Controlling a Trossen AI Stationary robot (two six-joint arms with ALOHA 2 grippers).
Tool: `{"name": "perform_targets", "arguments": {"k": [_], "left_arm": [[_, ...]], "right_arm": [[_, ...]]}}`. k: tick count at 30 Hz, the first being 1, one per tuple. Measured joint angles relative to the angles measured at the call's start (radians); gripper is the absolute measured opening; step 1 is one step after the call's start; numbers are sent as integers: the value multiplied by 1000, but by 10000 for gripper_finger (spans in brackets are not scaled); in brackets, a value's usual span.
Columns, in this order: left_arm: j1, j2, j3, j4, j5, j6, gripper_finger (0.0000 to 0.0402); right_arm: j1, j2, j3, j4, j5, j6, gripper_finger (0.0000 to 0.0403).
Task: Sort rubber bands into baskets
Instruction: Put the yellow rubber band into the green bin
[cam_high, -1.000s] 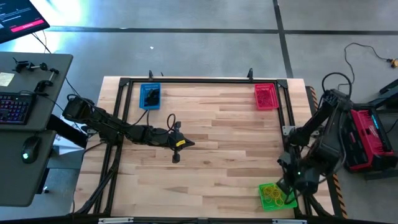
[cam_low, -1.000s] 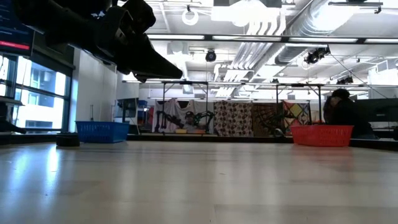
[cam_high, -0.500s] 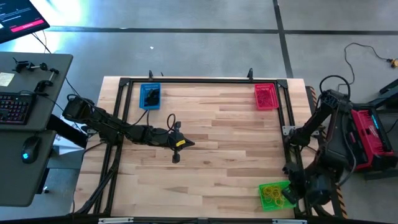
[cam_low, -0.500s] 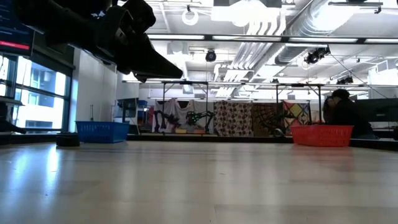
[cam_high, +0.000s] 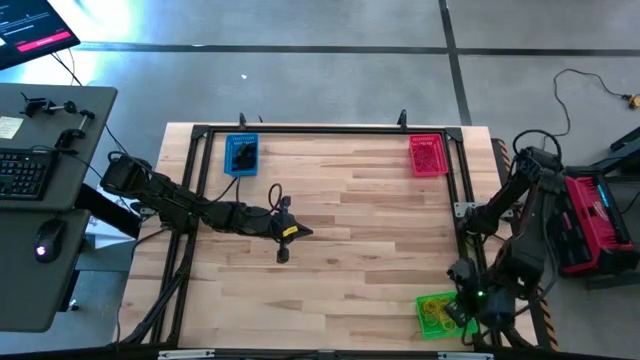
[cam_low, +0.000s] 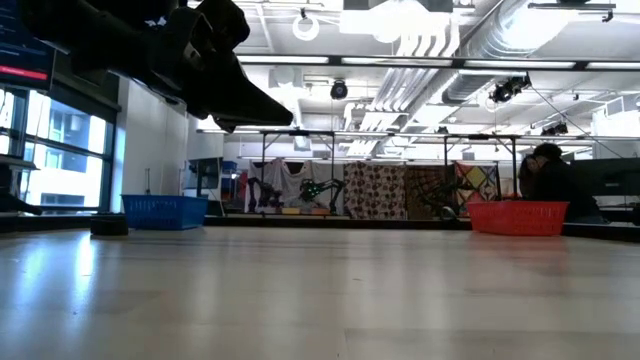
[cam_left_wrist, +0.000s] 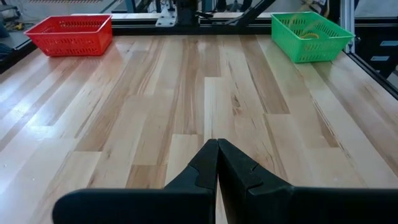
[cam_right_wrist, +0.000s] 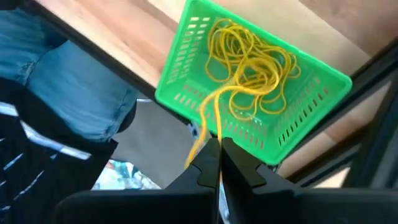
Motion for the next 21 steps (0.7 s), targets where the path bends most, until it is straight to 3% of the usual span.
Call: {"name": "perform_targets", "arguments": {"k": [6,16,21], "left_arm": [[1,0,0,0,0,-32,0],[1,-12,0,-12,-3,-18,0],[1,-48,0,-59,-5,-18,0]], "right_arm": [[-51,30,-95,50,-32,-47,0],[-157,63,-214,228,-44,-268,3],[-179,64,-215,195,-51,-308,55]]}}
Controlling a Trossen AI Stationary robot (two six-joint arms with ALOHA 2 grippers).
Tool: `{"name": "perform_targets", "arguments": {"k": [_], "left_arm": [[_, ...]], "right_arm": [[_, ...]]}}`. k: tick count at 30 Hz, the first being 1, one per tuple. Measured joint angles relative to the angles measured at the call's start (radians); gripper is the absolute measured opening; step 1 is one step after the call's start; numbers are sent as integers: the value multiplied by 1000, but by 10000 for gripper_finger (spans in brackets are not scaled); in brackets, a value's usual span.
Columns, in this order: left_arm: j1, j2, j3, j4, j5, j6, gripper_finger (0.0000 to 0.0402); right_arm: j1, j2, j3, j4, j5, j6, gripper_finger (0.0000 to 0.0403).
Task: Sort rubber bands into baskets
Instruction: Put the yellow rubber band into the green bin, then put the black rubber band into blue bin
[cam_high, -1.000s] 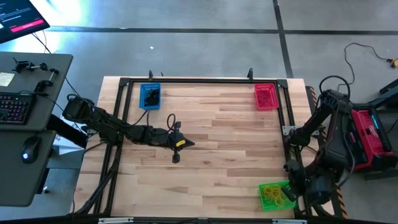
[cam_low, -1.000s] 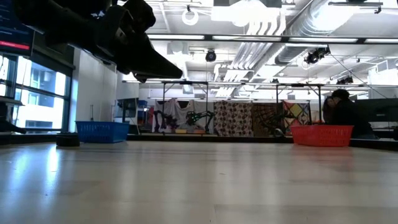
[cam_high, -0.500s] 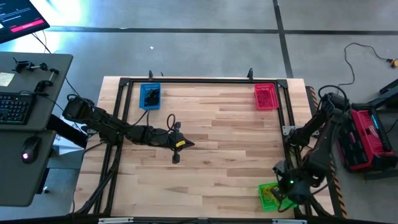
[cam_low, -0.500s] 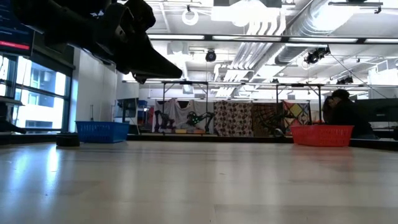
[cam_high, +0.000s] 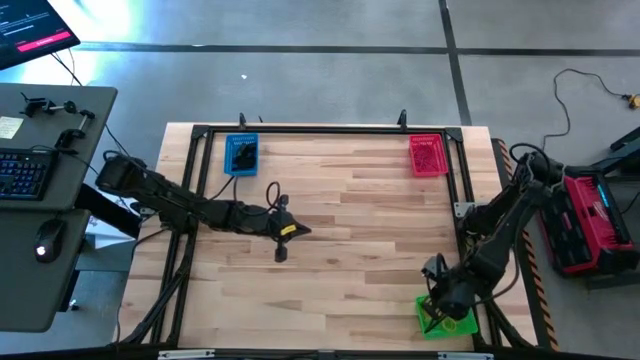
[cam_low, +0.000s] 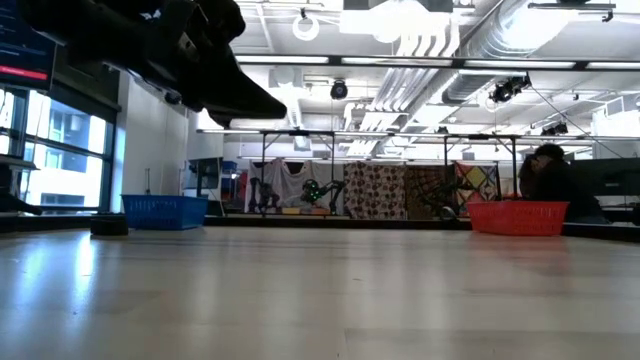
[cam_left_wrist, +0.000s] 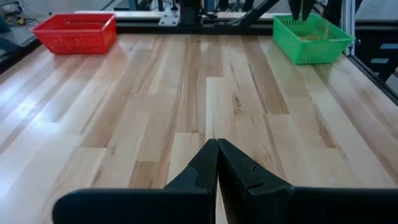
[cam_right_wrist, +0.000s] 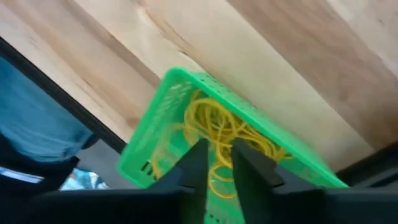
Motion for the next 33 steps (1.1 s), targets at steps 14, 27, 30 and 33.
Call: {"name": "perform_targets", "arguments": {"k": [14,27,30,33], "left_arm": [[-24,-235,1,-354,1,-19,0],[-101,-362,106,-1049,4,-251,1],[-105,-351,106,-1147,3,-345,4],[-105,-340,106,-1221,3,-406,16]], "right_arm": [[-2,0,0,-26,18,-199,73],[-371,-23,0,2,172,-987,4],[-482,-23,0,72,178,-1199,1],[-579,-23,0,132,146,-1362,1]]}}
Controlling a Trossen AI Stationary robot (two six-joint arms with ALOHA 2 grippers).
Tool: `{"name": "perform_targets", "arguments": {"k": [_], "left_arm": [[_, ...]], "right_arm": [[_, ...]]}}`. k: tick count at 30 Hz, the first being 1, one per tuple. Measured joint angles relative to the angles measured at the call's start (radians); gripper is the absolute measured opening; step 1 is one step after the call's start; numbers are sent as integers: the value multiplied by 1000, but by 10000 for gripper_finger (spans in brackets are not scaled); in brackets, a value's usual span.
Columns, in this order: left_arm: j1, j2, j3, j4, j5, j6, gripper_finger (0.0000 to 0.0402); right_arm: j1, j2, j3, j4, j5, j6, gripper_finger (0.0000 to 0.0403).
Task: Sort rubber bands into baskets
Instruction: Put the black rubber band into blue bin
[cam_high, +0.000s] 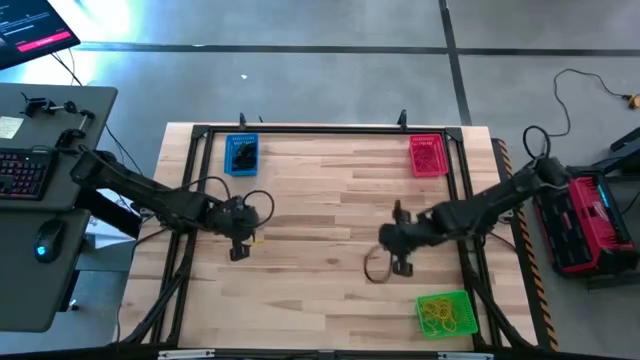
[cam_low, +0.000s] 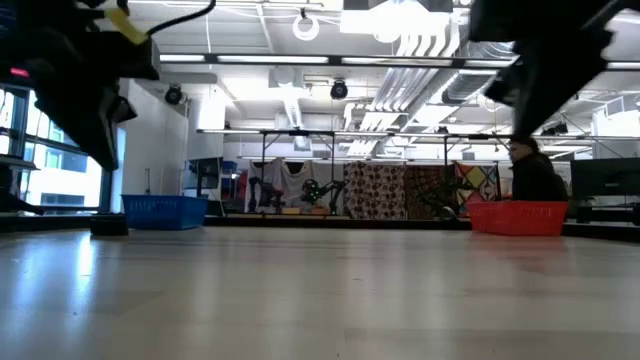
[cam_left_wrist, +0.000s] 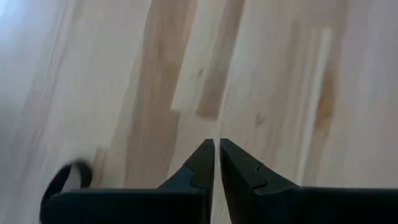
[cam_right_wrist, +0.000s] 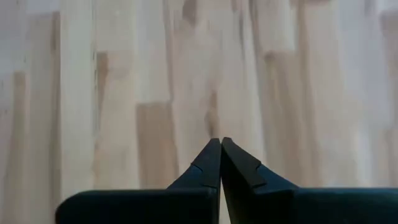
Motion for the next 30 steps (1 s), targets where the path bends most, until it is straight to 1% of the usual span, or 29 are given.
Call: {"name": "perform_targets", "arguments": {"k": [2,5,8,12,14,16,25,30], "left_arm": [[1,8,0,-28,0,-24,29],[0,19,0,-47,0,-29,53],[8,34,0,-58,0,-26,80],[58,55,0,-104,20,-105,105],[86,64,0,-150,22,-108,107],[113,69,-4,-170,23,-78,108],[255,81,-5,-158,28,137,109],[358,92,-5,-156,31,163,109]], "right_arm": [[-52,0,0,22,-23,-87,0],[-120,0,0,30,-35,-168,0],[-168,0,0,35,-44,-215,0],[-204,0,0,55,-56,-241,0],[-211,0,0,66,-67,-241,0],[-212,-1,0,70,-74,-244,0],[-210,-1,0,72,-76,-262,0],[-210,-1,0,85,-77,-267,0]]}}
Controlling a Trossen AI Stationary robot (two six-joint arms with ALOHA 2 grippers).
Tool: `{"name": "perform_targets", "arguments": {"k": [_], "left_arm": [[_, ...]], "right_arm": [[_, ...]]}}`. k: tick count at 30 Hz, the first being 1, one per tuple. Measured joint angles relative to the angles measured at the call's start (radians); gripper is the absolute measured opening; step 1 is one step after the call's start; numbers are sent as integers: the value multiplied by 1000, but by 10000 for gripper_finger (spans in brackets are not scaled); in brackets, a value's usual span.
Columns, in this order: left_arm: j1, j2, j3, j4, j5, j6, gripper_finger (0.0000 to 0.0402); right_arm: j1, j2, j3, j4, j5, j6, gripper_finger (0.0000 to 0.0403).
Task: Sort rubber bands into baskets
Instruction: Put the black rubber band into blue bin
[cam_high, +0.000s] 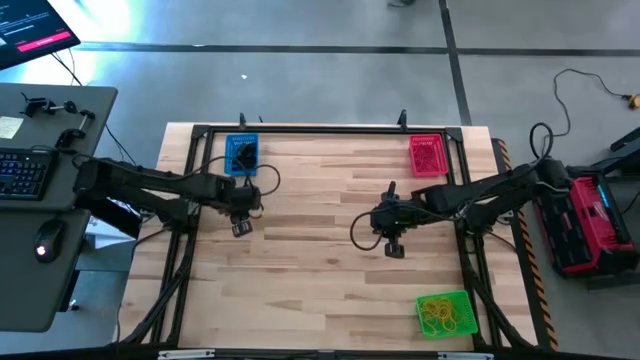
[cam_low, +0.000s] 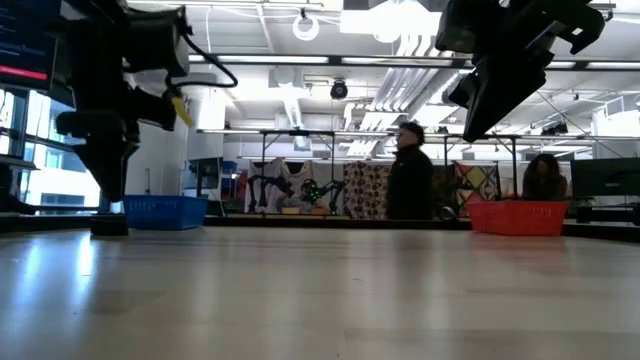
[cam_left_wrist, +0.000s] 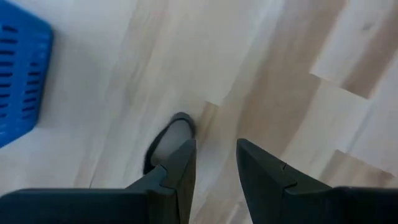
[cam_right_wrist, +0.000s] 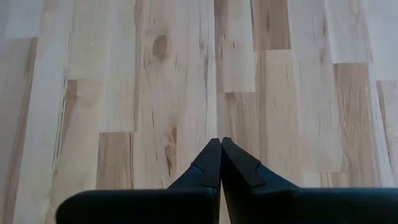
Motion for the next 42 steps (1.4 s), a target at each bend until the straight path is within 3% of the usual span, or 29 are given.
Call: {"name": "perform_targets", "arguments": {"k": [9,15,19,24,32,42], "left_arm": [[104,129,0,4,22,11,129],[116,220,0,5,22,16,167],[115,251,2,5,23,16,172],[115,260,3,9,29,15,134],[104,234,36,5,1,39,11],[147,154,137,-6,-14,60,2]], "right_arm": [[0,0,0,8,-3,0,0],[0,0,0,8,-5,0,0],[0,0,0,9,-4,0,0],[0,0,0,15,-5,0,0],[0,0,0,15,-4,-1,0],[0,0,0,30,-4,-1,0]]}}
